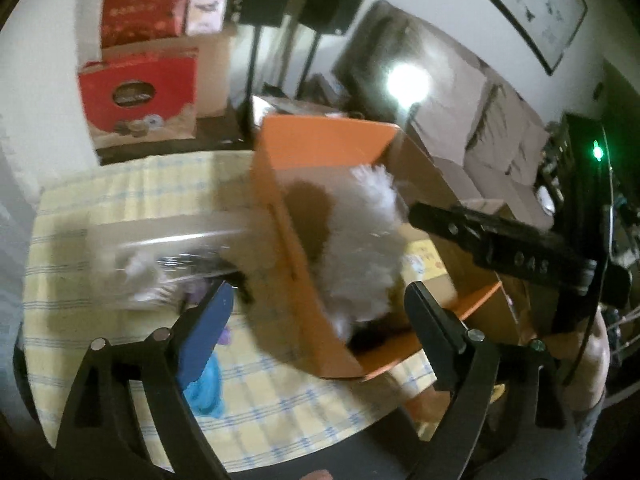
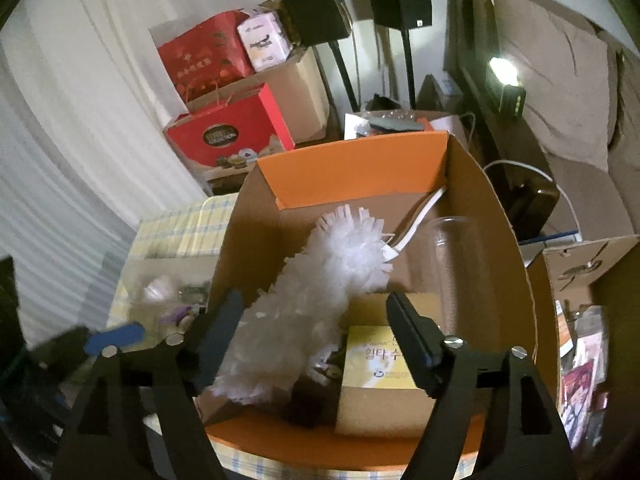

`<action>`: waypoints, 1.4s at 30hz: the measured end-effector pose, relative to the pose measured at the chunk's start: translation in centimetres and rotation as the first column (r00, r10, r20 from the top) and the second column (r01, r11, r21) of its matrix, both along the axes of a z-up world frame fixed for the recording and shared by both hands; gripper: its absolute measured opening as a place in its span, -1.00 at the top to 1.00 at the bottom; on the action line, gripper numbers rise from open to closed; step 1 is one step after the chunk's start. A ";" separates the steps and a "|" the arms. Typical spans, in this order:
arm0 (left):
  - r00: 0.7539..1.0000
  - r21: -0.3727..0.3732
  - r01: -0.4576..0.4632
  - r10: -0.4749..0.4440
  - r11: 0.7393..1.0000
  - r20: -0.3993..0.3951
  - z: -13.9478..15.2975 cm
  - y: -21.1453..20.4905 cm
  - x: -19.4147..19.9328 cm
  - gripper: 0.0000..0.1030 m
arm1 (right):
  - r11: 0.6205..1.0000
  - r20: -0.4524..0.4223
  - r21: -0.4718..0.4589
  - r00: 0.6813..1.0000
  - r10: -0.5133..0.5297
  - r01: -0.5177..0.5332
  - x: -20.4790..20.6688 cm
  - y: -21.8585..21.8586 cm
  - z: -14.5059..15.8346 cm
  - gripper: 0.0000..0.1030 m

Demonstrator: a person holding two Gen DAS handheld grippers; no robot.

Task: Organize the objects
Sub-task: 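Carry the feather duster into the orange box and open both grippers, then withdraw both grippers from the box toward the teal funnel and clear container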

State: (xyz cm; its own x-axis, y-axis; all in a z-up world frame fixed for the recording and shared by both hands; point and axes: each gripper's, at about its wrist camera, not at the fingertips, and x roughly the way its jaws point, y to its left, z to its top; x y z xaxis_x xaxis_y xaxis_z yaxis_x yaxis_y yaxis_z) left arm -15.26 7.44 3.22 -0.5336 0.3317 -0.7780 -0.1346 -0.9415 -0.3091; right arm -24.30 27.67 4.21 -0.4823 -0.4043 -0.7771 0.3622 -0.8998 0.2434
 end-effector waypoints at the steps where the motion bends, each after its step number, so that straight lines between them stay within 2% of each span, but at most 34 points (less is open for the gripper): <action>1: 1.000 -0.011 -0.009 0.009 1.000 -0.007 0.2 -0.6 0.1 -0.67 | 1.000 -0.004 0.000 1.000 0.003 -0.003 0.2 -0.3 0.0 -0.57; 8: 0.997 -0.020 -0.079 0.078 0.997 -0.029 0.6 -5.0 0.9 -0.68 | 0.998 -0.007 -0.046 0.999 0.047 -0.047 1.4 -2.1 -0.1 -0.63; 13: 0.988 -0.025 -0.149 0.148 0.988 -0.035 0.3 -8.2 1.4 -0.79 | 0.993 -0.020 -0.053 0.995 0.100 -0.101 2.3 -4.4 0.2 -0.63; 24: 0.967 -0.015 -0.254 0.254 0.967 0.005 -2.4 -14.2 2.8 -0.79 | 0.973 -0.024 -0.042 0.974 0.225 -0.226 4.2 -10.4 -0.5 -0.63; 33: 0.955 -0.012 -0.292 0.292 0.956 0.055 -5.3 -16.8 3.9 -0.79 | 0.949 -0.013 -0.021 0.950 0.313 -0.314 6.3 -15.0 -2.3 -0.63; 42: 0.946 0.016 -0.312 0.309 0.950 0.101 -7.6 -18.4 3.8 -0.79 | 0.930 0.019 0.003 0.930 0.368 -0.368 8.5 -17.0 -5.3 -0.63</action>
State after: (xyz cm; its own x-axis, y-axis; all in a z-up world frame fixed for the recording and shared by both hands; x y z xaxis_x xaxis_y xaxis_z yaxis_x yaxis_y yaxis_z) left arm -11.43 -10.92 -4.42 -0.5370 0.1870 -0.8226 0.1945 -0.9214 -0.3364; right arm -15.81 10.63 -1.05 -0.2865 -0.5460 -0.7873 0.6638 -0.7057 0.2478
